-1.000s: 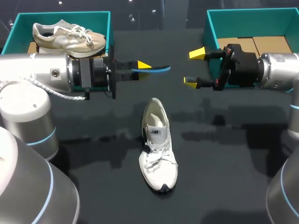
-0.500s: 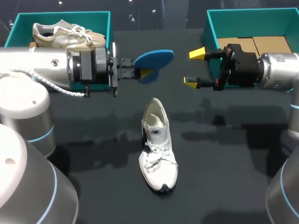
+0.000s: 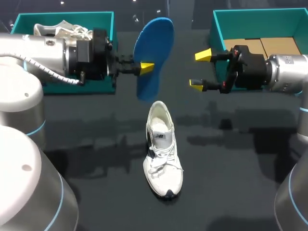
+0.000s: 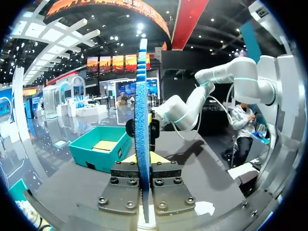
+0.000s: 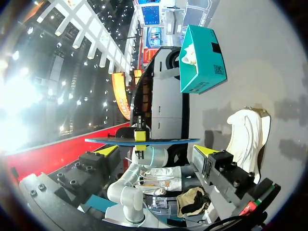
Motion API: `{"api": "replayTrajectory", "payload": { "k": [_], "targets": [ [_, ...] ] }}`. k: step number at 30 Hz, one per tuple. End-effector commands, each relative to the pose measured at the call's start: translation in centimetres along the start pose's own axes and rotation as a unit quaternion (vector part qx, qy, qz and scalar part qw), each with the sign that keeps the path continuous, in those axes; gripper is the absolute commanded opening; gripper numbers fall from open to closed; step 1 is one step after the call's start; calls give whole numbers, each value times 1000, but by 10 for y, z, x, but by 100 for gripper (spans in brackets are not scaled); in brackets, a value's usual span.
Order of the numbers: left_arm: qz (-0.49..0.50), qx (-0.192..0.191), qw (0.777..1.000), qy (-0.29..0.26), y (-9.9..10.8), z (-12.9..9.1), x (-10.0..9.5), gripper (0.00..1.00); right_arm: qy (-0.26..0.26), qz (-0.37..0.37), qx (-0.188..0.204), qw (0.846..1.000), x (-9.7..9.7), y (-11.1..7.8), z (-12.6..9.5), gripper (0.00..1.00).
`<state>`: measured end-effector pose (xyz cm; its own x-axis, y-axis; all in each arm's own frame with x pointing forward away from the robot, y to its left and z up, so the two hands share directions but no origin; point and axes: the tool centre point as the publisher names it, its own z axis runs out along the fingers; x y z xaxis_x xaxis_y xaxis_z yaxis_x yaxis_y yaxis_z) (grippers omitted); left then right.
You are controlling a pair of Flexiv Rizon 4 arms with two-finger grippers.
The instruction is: Take the shoe out of the shoebox, open the shoe tongue, remove and reinsert the insole, then place the shoe into the shoebox
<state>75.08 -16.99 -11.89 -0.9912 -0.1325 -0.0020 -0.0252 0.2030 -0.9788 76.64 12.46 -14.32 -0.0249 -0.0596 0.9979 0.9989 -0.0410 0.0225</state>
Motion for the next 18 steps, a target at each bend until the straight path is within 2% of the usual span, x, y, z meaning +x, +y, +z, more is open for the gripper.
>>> {"api": "replayTrajectory", "payload": {
  "k": [1,18],
  "targets": [
    [-30,-7,1000,0,-5,-5,3,0,-1,0,-1,1000,0,-1,1,100],
    [-186,-6,981,46,-19,-18,6,0,-1,0,-1,1000,0,-1,1,100]
  ]
}}
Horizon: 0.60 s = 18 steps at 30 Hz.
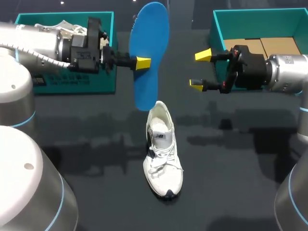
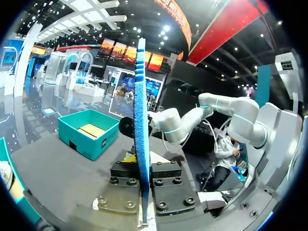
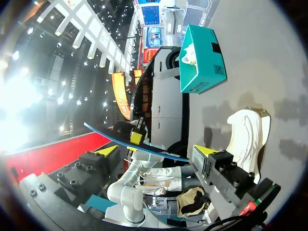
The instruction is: Take the shoe out of the shoebox, open the shoe tongue, remove and reinsert the insole, then place the shoe into the shoebox
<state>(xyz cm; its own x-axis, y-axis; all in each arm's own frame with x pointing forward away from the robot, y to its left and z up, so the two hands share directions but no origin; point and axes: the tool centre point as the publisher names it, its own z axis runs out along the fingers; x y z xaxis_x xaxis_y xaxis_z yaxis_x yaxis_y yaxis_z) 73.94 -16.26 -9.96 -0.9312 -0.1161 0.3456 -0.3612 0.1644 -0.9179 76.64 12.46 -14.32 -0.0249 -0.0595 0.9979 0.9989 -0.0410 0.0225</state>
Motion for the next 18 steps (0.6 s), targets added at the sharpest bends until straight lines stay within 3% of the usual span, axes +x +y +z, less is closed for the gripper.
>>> {"api": "replayTrajectory", "payload": {
  "k": [1,18],
  "targets": [
    [-27,-1,1000,7,-4,-6,-3,0,-1,0,-1,1000,0,-1,1,100],
    [-249,21,968,18,-12,-1,-13,0,-1,0,-1,1000,0,-1,1,100]
  ]
}}
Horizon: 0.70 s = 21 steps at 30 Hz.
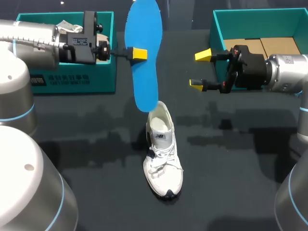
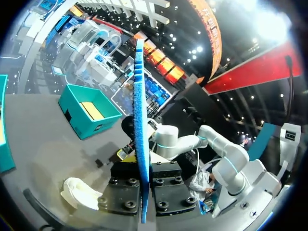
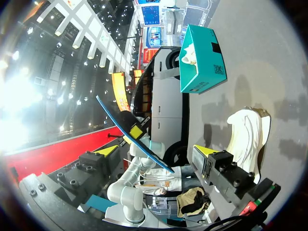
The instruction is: Take the shoe out of the shoebox, open the shoe tongue, remove and reinsert the insole, then place the shoe into the shoebox
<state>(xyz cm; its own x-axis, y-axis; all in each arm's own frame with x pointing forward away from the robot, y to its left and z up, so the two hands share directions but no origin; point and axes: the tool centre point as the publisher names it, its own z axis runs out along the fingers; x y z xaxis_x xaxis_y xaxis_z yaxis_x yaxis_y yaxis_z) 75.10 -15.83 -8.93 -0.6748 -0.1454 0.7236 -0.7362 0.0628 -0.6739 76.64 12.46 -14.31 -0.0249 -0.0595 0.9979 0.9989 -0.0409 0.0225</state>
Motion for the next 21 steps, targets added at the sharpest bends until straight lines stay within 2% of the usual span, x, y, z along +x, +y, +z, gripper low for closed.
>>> {"api": "replayTrajectory", "payload": {
  "k": [1,12,21],
  "targets": [
    [-42,-3,999,12,-1,4,-6,0,-1,0,-1,1000,0,-1,1,100],
    [-179,15,984,23,-5,9,-17,0,-1,0,-1,1000,0,-1,1,100],
    [-274,-9,961,33,6,17,-27,0,-1,0,-1,1000,0,-1,1,100]
  ]
}}
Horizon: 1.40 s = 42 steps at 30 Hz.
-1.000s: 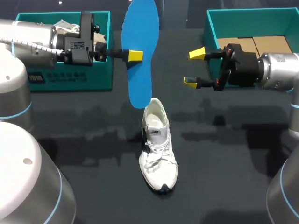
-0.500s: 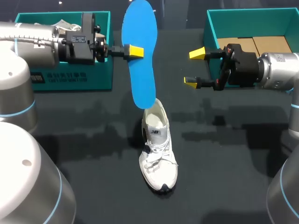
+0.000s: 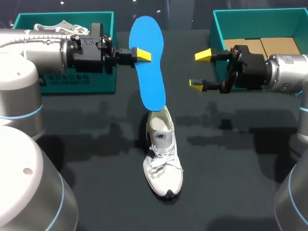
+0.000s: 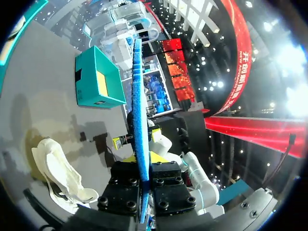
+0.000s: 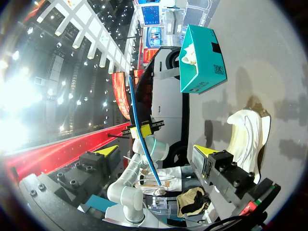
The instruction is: Take the shoe out of the shoebox, open the shoe tongue, remove and reinsert the insole, then place the shoe into the shoebox
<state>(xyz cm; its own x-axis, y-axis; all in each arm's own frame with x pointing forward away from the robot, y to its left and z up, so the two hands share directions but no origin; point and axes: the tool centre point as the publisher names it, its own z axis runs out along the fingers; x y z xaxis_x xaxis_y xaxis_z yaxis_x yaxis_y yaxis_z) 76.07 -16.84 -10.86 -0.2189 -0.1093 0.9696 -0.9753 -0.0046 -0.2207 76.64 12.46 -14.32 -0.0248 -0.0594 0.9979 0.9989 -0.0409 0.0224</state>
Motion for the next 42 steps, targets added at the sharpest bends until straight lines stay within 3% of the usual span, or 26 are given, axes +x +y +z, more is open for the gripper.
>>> {"api": "replayTrajectory", "payload": {
  "k": [1,19,33,42],
  "targets": [
    [-30,-15,999,10,-2,3,-9,0,-1,0,-1,1000,0,-1,1,100],
    [-90,-10,995,32,7,13,-23,0,-1,0,-1,1000,0,-1,1,100],
    [-99,-1,995,32,8,15,-25,0,-182,-49,6,982,45,0,-15,100],
    [-99,-1,995,32,8,15,-25,0,-331,-57,21,942,73,2,-9,100]
  ]
}}
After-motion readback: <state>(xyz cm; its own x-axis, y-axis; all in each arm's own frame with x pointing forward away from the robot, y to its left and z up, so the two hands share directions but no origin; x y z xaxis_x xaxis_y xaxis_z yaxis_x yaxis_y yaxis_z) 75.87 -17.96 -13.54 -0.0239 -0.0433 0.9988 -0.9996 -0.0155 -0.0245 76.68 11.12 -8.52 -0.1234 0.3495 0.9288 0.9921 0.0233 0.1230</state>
